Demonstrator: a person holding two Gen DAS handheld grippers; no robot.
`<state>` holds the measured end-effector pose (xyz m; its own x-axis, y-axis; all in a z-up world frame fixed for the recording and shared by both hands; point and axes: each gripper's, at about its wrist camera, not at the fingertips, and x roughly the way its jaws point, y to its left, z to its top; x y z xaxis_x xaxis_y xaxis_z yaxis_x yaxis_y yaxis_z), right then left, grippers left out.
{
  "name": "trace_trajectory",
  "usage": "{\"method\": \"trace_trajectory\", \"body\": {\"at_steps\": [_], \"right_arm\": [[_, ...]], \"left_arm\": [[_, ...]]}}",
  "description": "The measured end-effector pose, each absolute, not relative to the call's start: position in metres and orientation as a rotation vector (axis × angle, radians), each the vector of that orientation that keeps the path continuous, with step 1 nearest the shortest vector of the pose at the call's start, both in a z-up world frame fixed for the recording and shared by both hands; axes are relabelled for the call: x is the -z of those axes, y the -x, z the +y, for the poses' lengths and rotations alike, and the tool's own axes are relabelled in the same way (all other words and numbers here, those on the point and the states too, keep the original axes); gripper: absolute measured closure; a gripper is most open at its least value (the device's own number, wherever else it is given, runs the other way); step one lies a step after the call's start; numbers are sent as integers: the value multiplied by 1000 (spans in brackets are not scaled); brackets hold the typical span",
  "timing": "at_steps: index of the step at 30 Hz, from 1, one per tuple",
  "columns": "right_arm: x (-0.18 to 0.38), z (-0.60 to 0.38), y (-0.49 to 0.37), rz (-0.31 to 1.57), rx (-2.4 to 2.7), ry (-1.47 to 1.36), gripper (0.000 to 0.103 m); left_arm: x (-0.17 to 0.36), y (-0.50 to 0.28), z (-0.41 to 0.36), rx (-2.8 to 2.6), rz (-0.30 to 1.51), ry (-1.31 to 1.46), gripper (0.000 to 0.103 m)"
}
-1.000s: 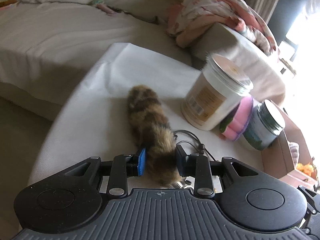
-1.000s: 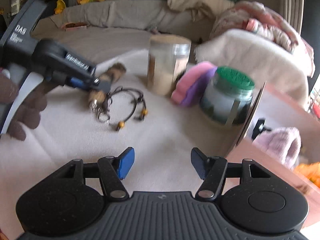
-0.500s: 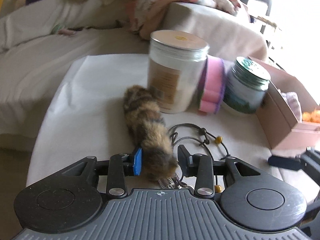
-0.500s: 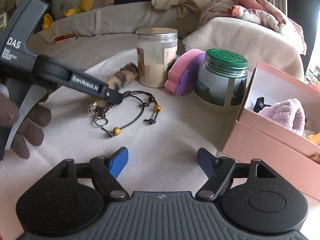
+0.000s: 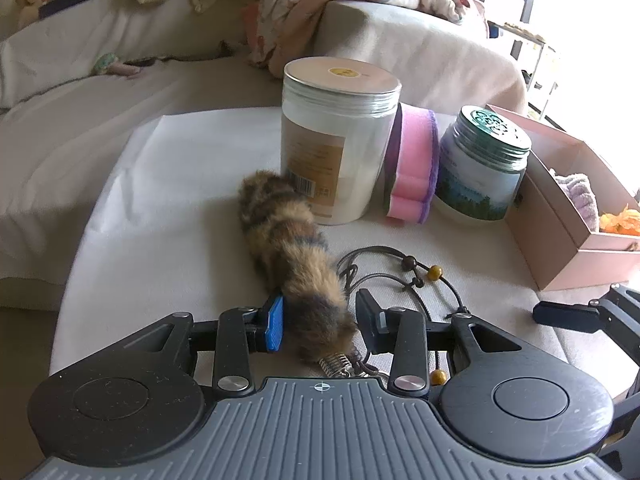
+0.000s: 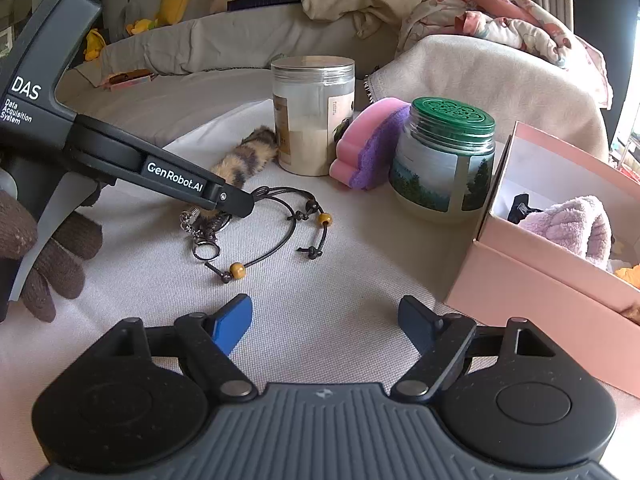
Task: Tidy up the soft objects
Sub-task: 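Lift the fur-tail keychain off the table with the left tool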
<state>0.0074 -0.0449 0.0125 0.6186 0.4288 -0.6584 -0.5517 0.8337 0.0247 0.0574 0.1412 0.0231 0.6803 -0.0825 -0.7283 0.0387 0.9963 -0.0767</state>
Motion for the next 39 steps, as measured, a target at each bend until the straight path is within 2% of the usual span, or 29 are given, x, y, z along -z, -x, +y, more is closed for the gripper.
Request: {"method": "trace_trajectory", "body": {"at_steps": [3,8,14,21,25,33,39], "right_arm": [[-12,-44,-7,708,-573,189,18],[-12,-43,-10,715,-589,194,14],[-11,-41,-12,721,-610,204,8],[-10,-40,-13,722,-615,209,6],[-10,-39,-13,722,-615,209,5],[-10,-39,-13,721,-615,211,5],[-9,-37,-16,740,-640,224,0]], "left_arm": [[-22,-56,141,73,810,38,63],[-22,-54,150,71,798,43,78],[-31,-59,182,-55,772,29,80],[-36,-60,195,-25,803,56,80],[-28,-60,190,37,830,97,76],[-24,-52,160,182,825,-53,66],[-22,-53,157,171,818,-51,65]]}}
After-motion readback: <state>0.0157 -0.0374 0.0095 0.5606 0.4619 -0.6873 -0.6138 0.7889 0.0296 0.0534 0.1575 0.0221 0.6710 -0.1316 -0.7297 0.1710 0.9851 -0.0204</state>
